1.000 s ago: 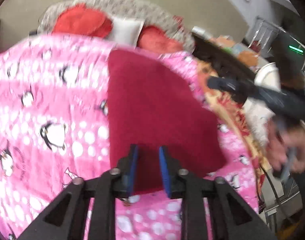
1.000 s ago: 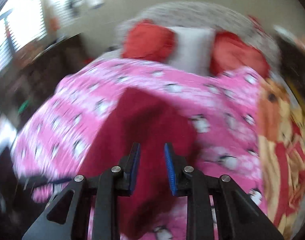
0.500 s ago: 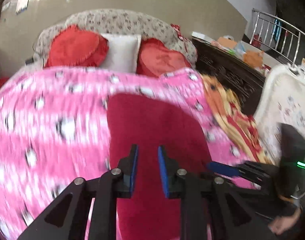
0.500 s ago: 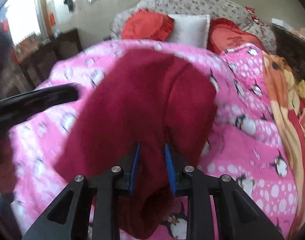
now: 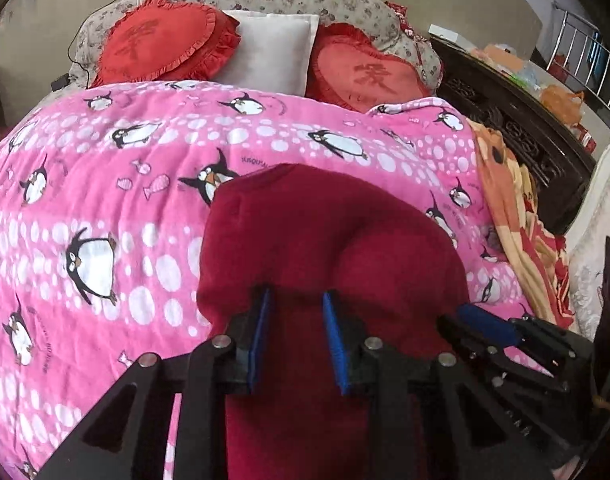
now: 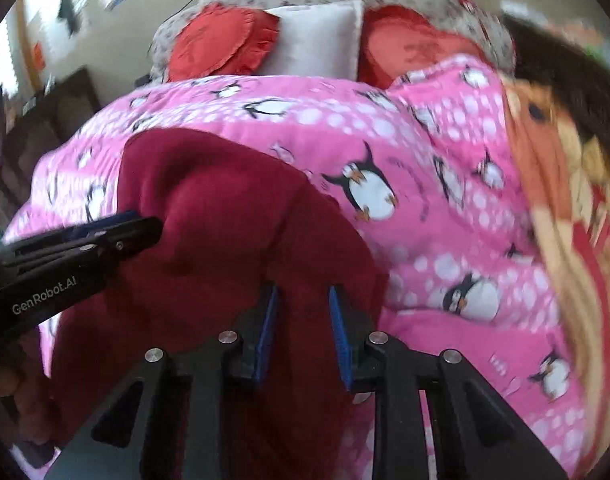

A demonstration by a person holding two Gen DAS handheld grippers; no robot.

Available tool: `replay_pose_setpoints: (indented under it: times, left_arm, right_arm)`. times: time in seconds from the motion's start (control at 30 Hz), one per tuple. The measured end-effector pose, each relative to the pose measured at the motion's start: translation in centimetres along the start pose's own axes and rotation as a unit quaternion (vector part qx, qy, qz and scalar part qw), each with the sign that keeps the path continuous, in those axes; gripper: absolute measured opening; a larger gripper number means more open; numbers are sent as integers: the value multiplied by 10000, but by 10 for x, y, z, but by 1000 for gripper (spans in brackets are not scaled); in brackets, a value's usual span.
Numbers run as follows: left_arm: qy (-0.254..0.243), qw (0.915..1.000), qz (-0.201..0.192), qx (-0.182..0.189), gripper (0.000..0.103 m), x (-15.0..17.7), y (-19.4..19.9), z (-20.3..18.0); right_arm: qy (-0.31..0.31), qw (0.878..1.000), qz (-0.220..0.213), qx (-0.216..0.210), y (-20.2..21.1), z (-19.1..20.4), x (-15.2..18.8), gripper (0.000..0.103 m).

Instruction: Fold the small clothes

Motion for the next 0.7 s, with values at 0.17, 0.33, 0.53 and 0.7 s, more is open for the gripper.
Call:
replay_pose_setpoints:
  times: [0.17, 0.33, 0.53, 0.7]
  left_arm:
    - [-210, 9966, -574, 559, 86, 14, 70, 8]
    - [-170, 9954, -469, 820, 100, 56, 70, 31]
    - [269, 9991, -308, 62, 94, 89, 58, 42]
    - [457, 9940, -398, -906, 90, 99, 72, 41]
  right_arm:
    - [-228, 9941, -604, -877, 59, -17, 7, 1]
    - [-614, 9813, -889, -1591, 72, -35, 51, 41]
    - [-1081, 9802, -572, -1560, 47, -33, 78, 41]
    - [-1111, 9867, -837, -840, 64, -35, 93, 41]
Point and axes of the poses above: each gripper's, at about its wrist camera, not at the fingertips, and y roughly against the way its jaws point, z to its left, x to its underside, the point moved 9 cm from there along -y, roughly the way its jaws point, and after that the axes turned 15 degrees about z, right-handed, at the moved point
